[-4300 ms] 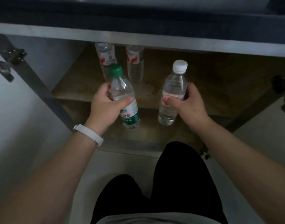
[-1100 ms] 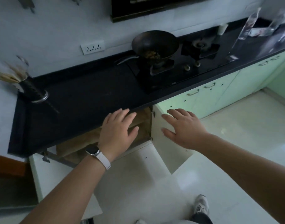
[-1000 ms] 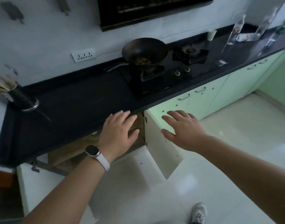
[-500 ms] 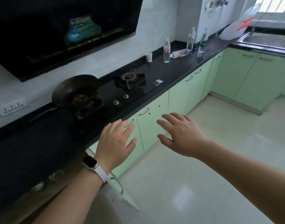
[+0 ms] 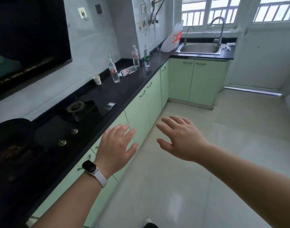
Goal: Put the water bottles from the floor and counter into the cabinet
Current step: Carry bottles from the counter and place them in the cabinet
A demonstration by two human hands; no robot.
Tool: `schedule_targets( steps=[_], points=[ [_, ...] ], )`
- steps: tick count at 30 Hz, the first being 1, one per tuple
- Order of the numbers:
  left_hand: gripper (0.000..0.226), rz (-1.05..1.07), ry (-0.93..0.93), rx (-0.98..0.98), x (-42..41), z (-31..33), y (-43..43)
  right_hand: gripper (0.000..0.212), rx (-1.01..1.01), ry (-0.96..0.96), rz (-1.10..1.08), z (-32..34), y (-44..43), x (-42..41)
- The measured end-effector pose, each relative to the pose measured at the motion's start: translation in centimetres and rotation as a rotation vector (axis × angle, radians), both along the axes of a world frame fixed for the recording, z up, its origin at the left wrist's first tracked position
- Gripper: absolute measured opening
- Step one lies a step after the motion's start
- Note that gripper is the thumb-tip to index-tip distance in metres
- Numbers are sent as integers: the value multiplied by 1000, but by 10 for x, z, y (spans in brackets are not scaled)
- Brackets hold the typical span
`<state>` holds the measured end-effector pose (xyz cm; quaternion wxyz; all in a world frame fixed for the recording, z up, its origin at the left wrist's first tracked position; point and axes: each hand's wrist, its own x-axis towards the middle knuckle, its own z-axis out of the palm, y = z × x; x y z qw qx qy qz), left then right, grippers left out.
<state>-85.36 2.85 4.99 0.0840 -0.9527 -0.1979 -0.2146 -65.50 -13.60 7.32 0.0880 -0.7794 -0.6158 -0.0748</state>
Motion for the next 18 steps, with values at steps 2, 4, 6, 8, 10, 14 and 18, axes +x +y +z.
schedule_targets(
  steps=[2, 4, 6, 8, 10, 14, 18],
  points=[
    [46, -45, -12, -3, 23, -5, 13, 56, 2, -13, -30, -4, 6, 14],
    [46, -87, -19, -11, 45, -12, 29, 55, 15, -25, -59, -9, 16, 28],
    [46, -120, -26, -17, 67, -21, 50, 55, 20, -38, -88, -14, 31, 43],
    [46, -143, -34, -29, 87, -30, 74, 54, 10, -52, -110, -18, 51, 60],
    [45, -159, -46, -50, 103, -36, 102, 54, -7, -58, -134, -20, 77, 75],
    [45, -171, -61, -83, 127, -33, 165, 54, -39, -89, -148, -18, 138, 98],
    [46, -194, -60, -90, 149, -28, 229, 55, -38, -100, -180, -8, 196, 117]
  ],
)
